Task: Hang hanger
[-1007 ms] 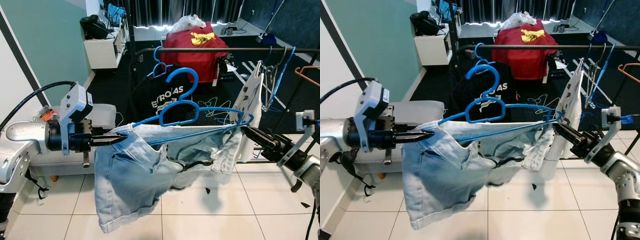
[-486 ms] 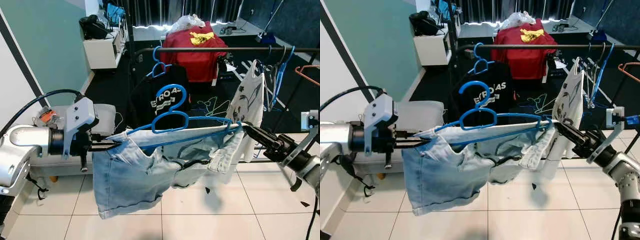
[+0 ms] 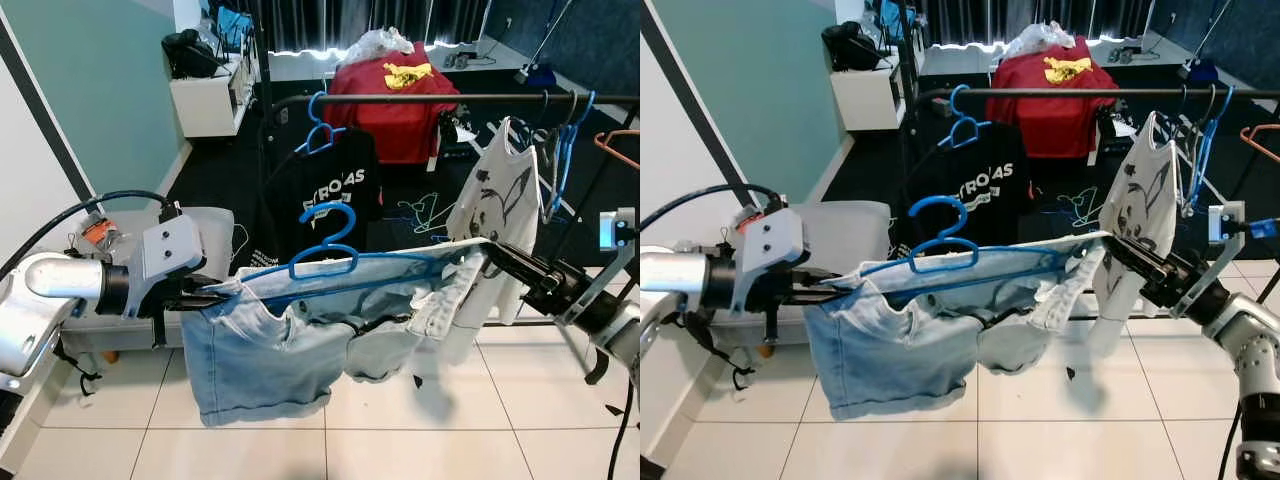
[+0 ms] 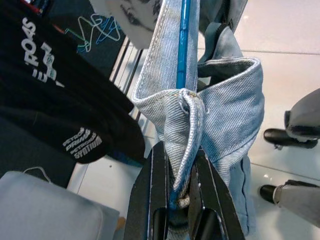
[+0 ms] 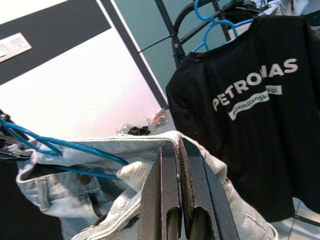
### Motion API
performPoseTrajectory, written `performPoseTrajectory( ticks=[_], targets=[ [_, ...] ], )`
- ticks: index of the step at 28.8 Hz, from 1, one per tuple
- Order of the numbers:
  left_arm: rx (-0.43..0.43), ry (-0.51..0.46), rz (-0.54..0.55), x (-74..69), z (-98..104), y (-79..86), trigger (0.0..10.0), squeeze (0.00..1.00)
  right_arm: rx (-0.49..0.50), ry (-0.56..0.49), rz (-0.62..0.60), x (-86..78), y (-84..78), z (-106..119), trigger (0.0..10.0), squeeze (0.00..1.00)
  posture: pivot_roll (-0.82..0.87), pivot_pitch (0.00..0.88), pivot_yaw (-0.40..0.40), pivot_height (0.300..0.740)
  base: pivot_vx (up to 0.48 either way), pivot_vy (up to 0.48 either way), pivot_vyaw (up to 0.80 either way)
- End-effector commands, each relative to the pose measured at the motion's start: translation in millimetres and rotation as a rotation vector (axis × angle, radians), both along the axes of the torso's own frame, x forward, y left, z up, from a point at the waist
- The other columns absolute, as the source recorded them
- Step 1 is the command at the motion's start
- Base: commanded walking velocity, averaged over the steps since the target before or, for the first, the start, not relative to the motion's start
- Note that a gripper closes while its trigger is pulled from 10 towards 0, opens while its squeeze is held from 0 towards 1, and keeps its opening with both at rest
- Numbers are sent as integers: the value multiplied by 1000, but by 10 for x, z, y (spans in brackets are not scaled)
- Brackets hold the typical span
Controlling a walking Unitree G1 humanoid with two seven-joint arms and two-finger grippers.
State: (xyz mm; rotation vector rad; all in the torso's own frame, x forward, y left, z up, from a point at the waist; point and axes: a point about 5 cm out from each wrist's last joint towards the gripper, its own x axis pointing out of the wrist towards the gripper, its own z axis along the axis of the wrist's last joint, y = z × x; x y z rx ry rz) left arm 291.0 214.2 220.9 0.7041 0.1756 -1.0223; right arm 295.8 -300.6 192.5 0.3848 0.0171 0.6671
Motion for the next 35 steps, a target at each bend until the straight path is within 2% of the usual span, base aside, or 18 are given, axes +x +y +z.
performPoseTrajectory(
  ticks=[1, 3, 4, 7, 11, 14, 17, 18, 19, 21, 23, 25, 26, 28, 30, 32, 33, 35],
  targets=[
    [144, 87, 207, 13, -121, 402, 0, 0, 3, -71, -103, -68, -231, 207, 0, 0, 21, 0, 50, 740, 0, 0, 0],
    [134, 92, 225, 29, -130, 396, 0, 0, -7, -75, -74, -64, -175, 222, 0, 0, 21, 0, 51, 740, 0, 0, 0],
    [120, 97, 237, 43, -133, 372, 0, 0, -26, -76, -38, -55, -89, 229, 0, 0, 19, 0, 52, 740, 0, 0, 0],
    [110, 100, 243, 51, -134, 354, 0, 0, -39, -76, -15, -51, -31, 232, 0, 0, 19, 0, 52, 740, 0, 0, 0],
    [110, 100, 243, 51, -134, 354, 0, 0, -39, -76, -15, -51, -31, 232, 0, 0, 19, 0, 52, 740, 0, 0, 0],
    [176, 140, 240, 25, -171, 332, 0, 0, -234, 6, 104, 4, 340, 48, 0, 0, 25, 2, 49, 740, 0, 0, 0],
    [190, 144, 242, 19, -172, 332, 0, 0, -283, 34, 119, 18, 420, -28, 0, 0, 25, 1, 48, 740, 0, 0, 0],
    [196, 143, 243, 15, -169, 331, 0, 0, -318, 52, 122, 27, 457, -81, 0, 0, 25, 1, 48, 740, 0, 0, 0],
    [190, 136, 238, 14, -149, 298, 0, 0, -428, 88, 121, 33, 500, -192, 0, 0, 24, 1, 48, 740, 0, 0, 0],
    [190, 136, 238, 14, -149, 298, 0, 0, -428, 88, 121, 33, 500, -192, 0, 0, 24, 1, 48, 740, 0, 0, 0],
    [147, 115, 231, 28, -90, 192, 0, 0, -517, 115, 114, 68, 619, -321, 0, 0, 24, 1, 47, 740, 0, 0, 0],
    [147, 115, 231, 28, -90, 192, 0, 0, -517, 115, 114, 68, 619, -321, 0, 0, 24, 1, 47, 740, 0, 0, 0],
    [94, 110, 229, 39, -55, 122, 0, 0, -526, 109, 104, 93, 679, -334, 0, 0, 27, 1, 45, 740, 0, 0, 0],
    [94, 110, 229, 39, -55, 122, 0, 0, -526, 109, 104, 93, 679, -334, 0, 0, 27, 1, 45, 740, 0, 0, 0],
    [-48, 105, 211, 51, 5, -74, 0, 0, -436, 44, 42, 204, 845, -234, 0, 0, 24, 0, 46, 740, 0, 0, 0],
    [-48, 105, 211, 51, 5, -74, 0, 0, -436, 44, 42, 204, 845, -234, 0, 0, 24, 0, 46, 740, 0, 0, 0],
    [-122, 93, 189, 52, 37, -182, 0, 0, -366, 7, 31, 243, 967, -175, 0, 0, 24, 0, 45, 740, 0, 0, 0],
    [-191, 50, 107, 19, 73, -343, 0, 0, -256, -56, 31, 274, 1161, -74, 0, 0, 25, 0, 43, 740, 0, 0, 0]
  ],
)
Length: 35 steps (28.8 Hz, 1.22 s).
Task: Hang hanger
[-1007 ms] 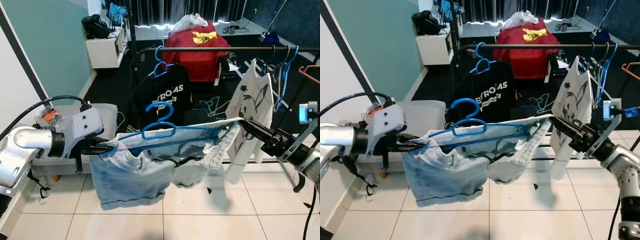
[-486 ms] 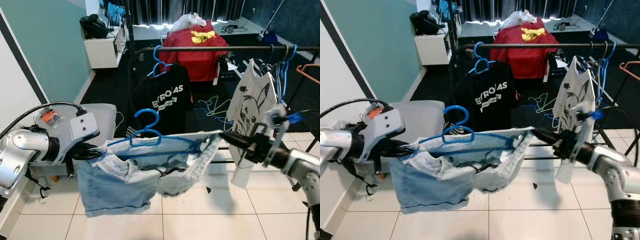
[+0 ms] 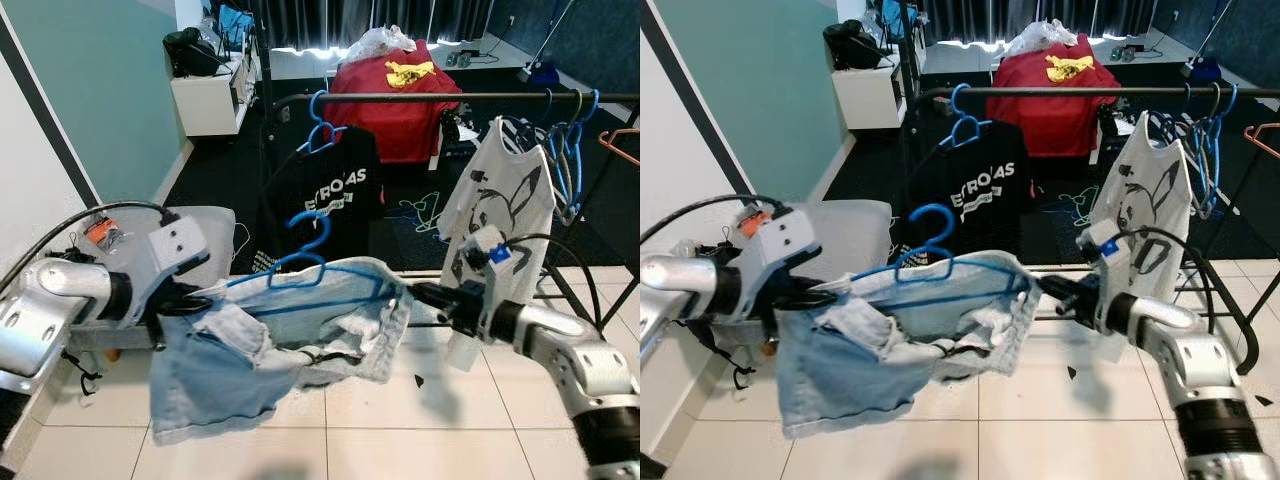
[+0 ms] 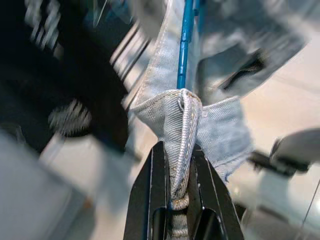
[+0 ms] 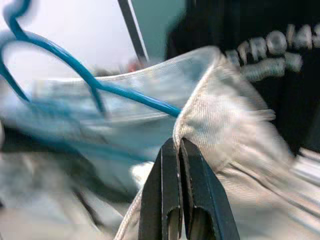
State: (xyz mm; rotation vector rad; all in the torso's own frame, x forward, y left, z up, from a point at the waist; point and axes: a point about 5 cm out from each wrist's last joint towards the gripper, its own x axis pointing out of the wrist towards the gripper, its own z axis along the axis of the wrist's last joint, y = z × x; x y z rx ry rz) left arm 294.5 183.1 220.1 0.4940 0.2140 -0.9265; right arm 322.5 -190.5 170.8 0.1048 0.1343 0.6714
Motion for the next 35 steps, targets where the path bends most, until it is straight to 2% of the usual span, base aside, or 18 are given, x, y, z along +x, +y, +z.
performPoseTrajectory(
  ticks=[1, 3, 5, 7, 10, 17, 18, 19, 20, 21, 25, 26, 28, 31, 32, 33, 34, 35],
  targets=[
    [-19, -59, -46, -35, 64, -66, 0, 0, 86, -97, 25, 15, 124, 194, 0, 0, 26, 0, 41, 740, 0, 0, 0],
    [-19, -59, -46, -35, 64, -66, 0, 0, 86, -97, 25, 15, 124, 194, 0, 0, 26, 0, 41, 740, 0, 0, 0],
    [35, -64, -68, -68, -18, -95, 0, 0, 175, -146, 52, 19, 242, 325, 0, 0, 24, 0, 42, 740, 0, 0, 0],
    [44, -67, -65, -69, -40, -108, 0, 0, 197, -157, 73, 10, 294, 363, 0, 0, 23, 0, 42, 740, 0, 0, 0],
    [51, -78, -53, -55, -43, -116, 0, 0, 186, -157, 106, -19, 349, 354, 0, 0, 21, 0, 41, 740, 0, 0, 0],
    [53, -90, -28, -36, -26, -92, 0, 0, 158, -152, 111, -38, 350, 315, 0, 0, 20, 0, 40, 740, 0, 0, 0],
    [44, -107, 0, -13, 3, -55, 0, 0, 133, -149, 99, -40, 317, 299, 10000, 27, 18, 0, 40, 740, 0, 0, 0],
    [34, -121, 23, 8, 27, -26, 0, 0, 115, -147, 86, -38, 287, 290, 10000, 588, 16, 0, 40, 740, 0, 0, 0],
    [34, -121, 23, 8, 27, -26, 0, 0, 115, -147, 86, -38, 287, 290, 10000, 588, 16, 0, 40, 740, 0, 0, 0],
    [27, -129, 37, 21, 42, -9, 0, 0, 104, -145, 76, -36, 267, 285, 10000, 1000, 16, 0, 39, 740, 0, 0, 0],
    [-29, -156, 67, 51, 97, 11, 0, 0, 99, -133, 66, -40, 232, 274, 10000, 1000, 16, 0, 39, 740, 0, 0, 0],
    [-74, -171, 76, 64, 130, 17, 0, 0, 80, -138, 61, -40, 209, 275, 10000, 1000, 15, 0, 37, 740, 0, 0, 0],
    [-104, -181, 81, 71, 150, 21, 0, 0, 68, -142, 57, -41, 194, 278, 10000, 1000, 15, 0, 37, 740, 0, 0, 0],
    [-104, -181, 81, 71, 150, 21, 0, 0, 68, -142, 57, -41, 194, 278, 10000, 1000, 15, 0, 37, 740, 0, 0, 0],
    [-136, -191, 79, 73, 165, 22, 0, 0, 64, -149, 57, -43, 178, 288, 10000, 922, 12, 0, 40, 740, 0, 0, 0],
    [-136, -191, 79, 73, 165, 22, 0, 0, 64, -149, 57, -43, 178, 288, 10000, 922, 12, 0, 40, 740, 0, 0, 0],
    [-211, -199, 71, 67, 188, -1, 0, 0, 62, -167, 63, -52, 146, 327, 10000, 0, 12, 0, 40, 740, 0, 0, 0],
    [-281, -198, 61, 59, 201, -26, 0, 0, 75, -189, 66, -60, 112, 384, 10000, 0, 12, 0, 40, 740, 0, 0, 0]
  ],
)
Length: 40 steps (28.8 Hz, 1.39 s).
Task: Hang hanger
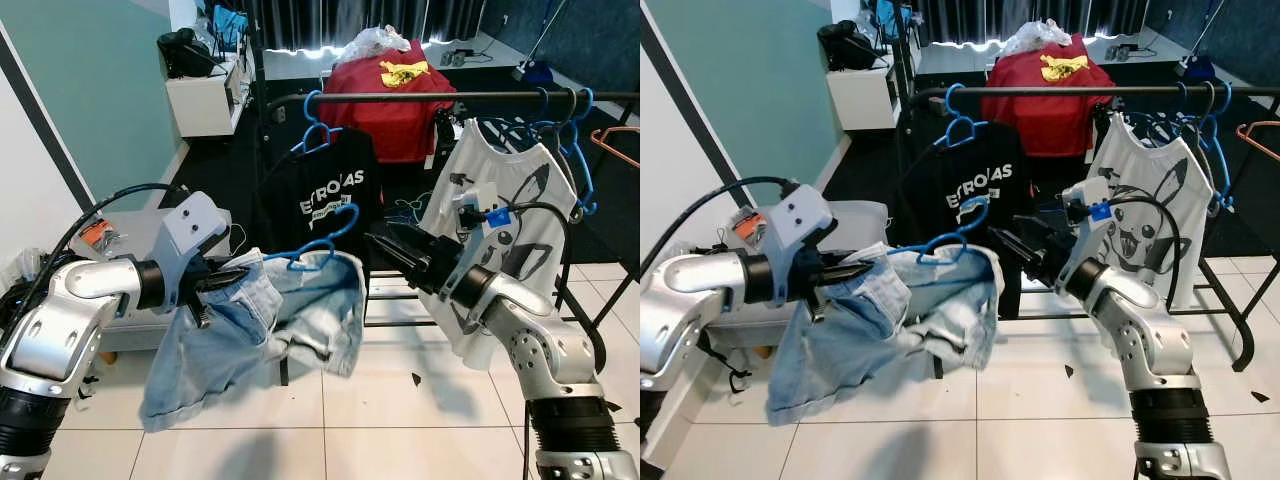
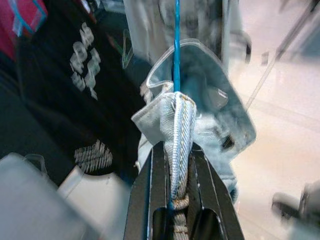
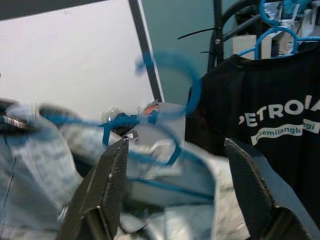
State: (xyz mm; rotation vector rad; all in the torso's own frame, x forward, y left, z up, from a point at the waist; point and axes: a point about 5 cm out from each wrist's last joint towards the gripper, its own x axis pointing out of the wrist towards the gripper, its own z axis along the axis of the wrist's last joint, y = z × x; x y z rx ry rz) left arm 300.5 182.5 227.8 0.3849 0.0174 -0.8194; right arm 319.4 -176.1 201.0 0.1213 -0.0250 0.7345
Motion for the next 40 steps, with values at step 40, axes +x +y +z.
performPoseTrajectory(
  ticks=[40],
  targets=[
    [-409, 65, -411, -296, 81, -337, 0, 0, -93, -76, 406, -190, -641, 527, 10000, 0, -9, 0, 32, 740, 0, 0, 0]
  ],
)
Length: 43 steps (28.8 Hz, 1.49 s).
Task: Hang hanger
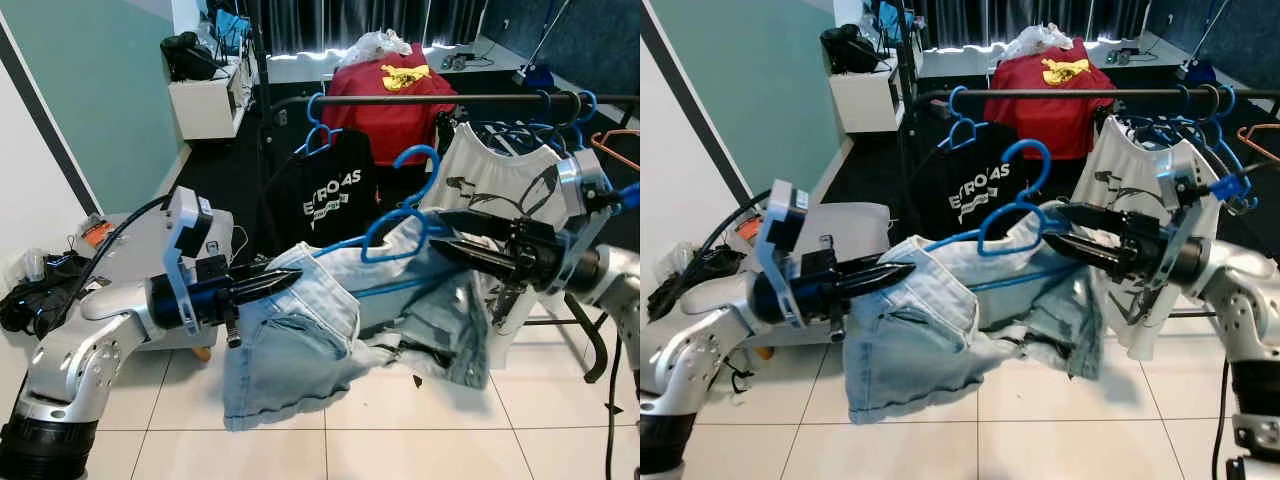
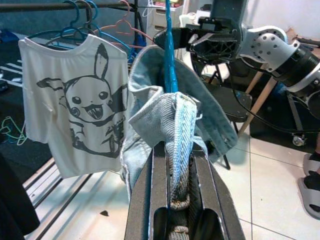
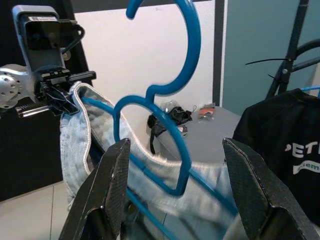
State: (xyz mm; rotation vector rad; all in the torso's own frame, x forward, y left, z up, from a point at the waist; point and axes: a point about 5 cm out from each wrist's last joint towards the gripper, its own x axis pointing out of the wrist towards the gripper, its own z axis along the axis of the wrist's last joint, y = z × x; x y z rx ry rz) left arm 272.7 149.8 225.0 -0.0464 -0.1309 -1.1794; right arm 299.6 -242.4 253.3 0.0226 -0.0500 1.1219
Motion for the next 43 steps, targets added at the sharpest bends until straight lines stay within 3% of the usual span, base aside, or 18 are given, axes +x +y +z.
performPoseTrajectory(
  ticks=[1, 10, 26, 27, 29, 30, 31, 32, 43],
  targets=[
    [-4, -41, -36, -12, 106, -19, 0, 0, -21, 5, 67, -8, 60, 29, 10000, 0, -7, 0, 27, 740, 0, 0, 0],
    [2, -38, -72, -8, 109, -80, 0, 0, -76, 53, 178, -21, 125, -16, 10000, 0, -12, 0, 16, 740, 0, 0, 0],
    [9, -41, -113, 23, 86, -166, 0, 0, -117, 62, 209, 4, 95, 108, 10000, 0, -66, 26, 25, 740, 0, 0, 0],
    [9, -40, -114, 21, 83, -168, 0, 0, -115, 66, 212, 0, 97, 106, 9333, 0, -66, 25, 25, 740, 0, 0, 0],
    [9, -40, -114, 21, 83, -168, 0, 0, -115, 66, 212, 0, 97, 106, 9333, 0, -66, 25, 25, 740, 0, 0, 0],
    [9, -40, -115, 19, 80, -169, 0, 0, -111, 69, 216, 1, 99, 106, 3451, 0, -65, 24, 25, 740, 0, 0, 0],
    [9, -40, -115, 19, 80, -169, 0, 0, -111, 69, 216, 1, 99, 106, 3451, 0, -65, 24, 25, 740, 0, 0, 0],
    [9, -40, -112, 20, 81, -166, 0, 0, -100, 75, 223, 5, 101, 110, 0, 0, -59, 20, 22, 740, 0, 0, 0],
    [10, -44, -102, 29, 89, -152, 0, 0, -83, 92, 245, 6, 112, 113, 0, 0, -59, 14, 22, 740, 0, 0, 0]
  ],
)
